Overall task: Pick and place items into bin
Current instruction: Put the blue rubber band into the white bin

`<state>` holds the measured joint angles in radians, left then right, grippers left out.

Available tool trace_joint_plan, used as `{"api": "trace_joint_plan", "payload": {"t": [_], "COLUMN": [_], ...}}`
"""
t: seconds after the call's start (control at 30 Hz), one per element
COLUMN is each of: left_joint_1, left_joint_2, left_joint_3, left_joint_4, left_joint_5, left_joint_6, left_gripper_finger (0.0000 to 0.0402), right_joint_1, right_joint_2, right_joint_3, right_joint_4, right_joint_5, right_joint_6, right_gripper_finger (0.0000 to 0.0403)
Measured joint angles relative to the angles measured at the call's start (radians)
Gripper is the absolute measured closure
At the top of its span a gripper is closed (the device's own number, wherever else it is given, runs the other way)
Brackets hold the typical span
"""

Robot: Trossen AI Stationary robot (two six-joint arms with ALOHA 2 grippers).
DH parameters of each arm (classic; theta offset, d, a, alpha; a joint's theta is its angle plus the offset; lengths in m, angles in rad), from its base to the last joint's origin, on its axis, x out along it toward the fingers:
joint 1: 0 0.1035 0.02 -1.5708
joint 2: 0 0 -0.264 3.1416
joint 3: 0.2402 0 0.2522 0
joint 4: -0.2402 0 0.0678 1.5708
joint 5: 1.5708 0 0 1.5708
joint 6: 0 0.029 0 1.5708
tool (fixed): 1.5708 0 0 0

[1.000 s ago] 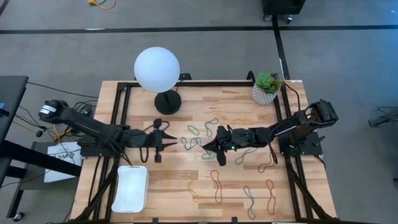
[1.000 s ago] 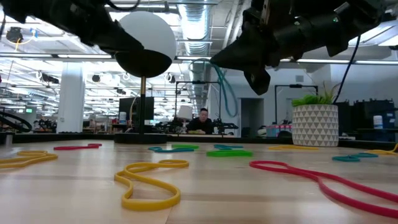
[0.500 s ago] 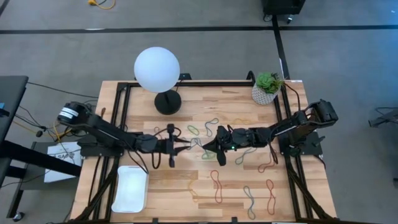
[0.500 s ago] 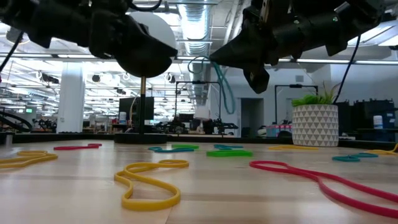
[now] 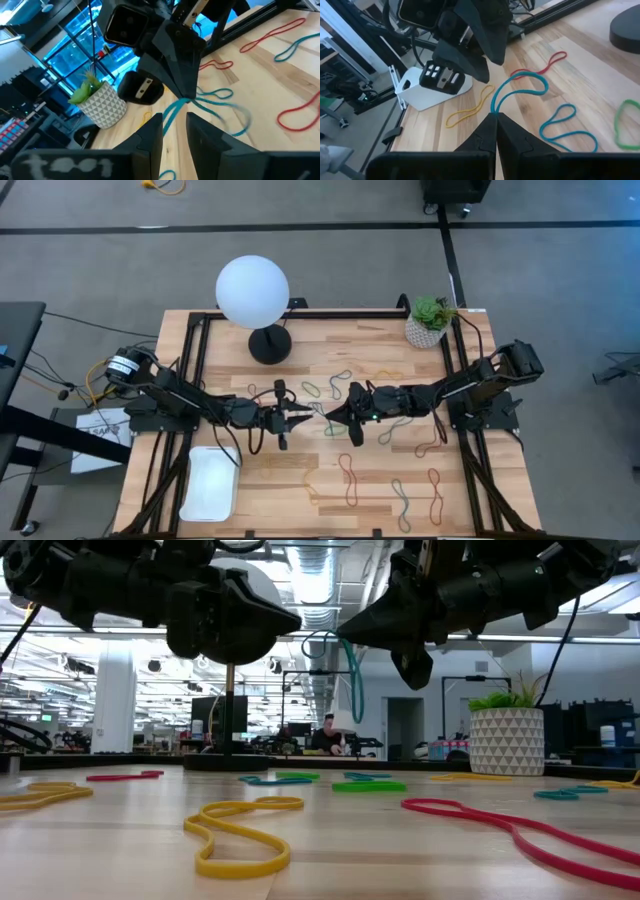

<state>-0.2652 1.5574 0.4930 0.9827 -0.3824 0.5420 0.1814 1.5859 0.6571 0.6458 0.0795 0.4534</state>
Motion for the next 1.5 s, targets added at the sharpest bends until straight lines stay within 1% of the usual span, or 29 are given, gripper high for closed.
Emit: {"api": "trace_joint_plan", "payload": {"t": [0.13,0.3,0.4,0.63,0.7,0.83,1.03,1.2,1.3,1.4,1.5], "left_joint_1": [0.017,0.033,0.033,0.032,0.032,0.032,0.026,0.016,0.009,-0.013,-0.058], "left_joint_2": [0.000,0.000,0.000,0.000,0.000,0.000,0.000,0.000,0.000,-0.001,-0.018], "left_joint_3": [0.047,0.108,0.128,0.134,0.134,0.134,0.134,0.134,0.134,0.134,0.133], "left_joint_4": [-0.086,-0.245,-0.255,-0.261,-0.261,-0.261,-0.270,-0.282,-0.282,-0.280,-0.277], "left_joint_5": [0.000,-0.018,-0.046,-0.050,-0.050,-0.050,-0.050,-0.054,-0.091,-0.160,-0.235], "left_joint_6": [0.002,0.001,-0.004,-0.002,-0.002,-0.003,-0.006,-0.006,-0.005,-0.005,0.024], "left_gripper_finger": [0.0324,0.0324,0.0324,0.0327,0.0340,0.0391,0.0400,0.0401,0.0401,0.0401,0.0401], "right_joint_1": [0.001,0.002,0.002,0.002,0.002,0.002,0.002,0.002,0.002,0.002,0.002], "right_joint_2": [0.000,0.000,0.000,0.000,0.000,0.000,0.000,0.000,0.000,0.000,0.000], "right_joint_3": [0.000,0.000,0.000,0.000,0.000,0.000,0.000,0.000,0.000,0.000,0.000], "right_joint_4": [0.018,0.029,0.029,0.029,0.029,0.029,-0.009,-0.044,-0.041,-0.041,-0.041], "right_joint_5": [0.000,-0.003,-0.003,-0.004,-0.004,-0.003,-0.002,-0.002,-0.001,-0.001,0.000], "right_joint_6": [0.001,0.011,0.017,0.018,0.018,0.017,0.017,0.018,0.018,0.018,0.018], "right_gripper_finger": [0.0402,0.0402,0.0402,0.0402,0.0402,0.0402,0.0392,0.0368,0.0351,0.0338,0.0332]}}
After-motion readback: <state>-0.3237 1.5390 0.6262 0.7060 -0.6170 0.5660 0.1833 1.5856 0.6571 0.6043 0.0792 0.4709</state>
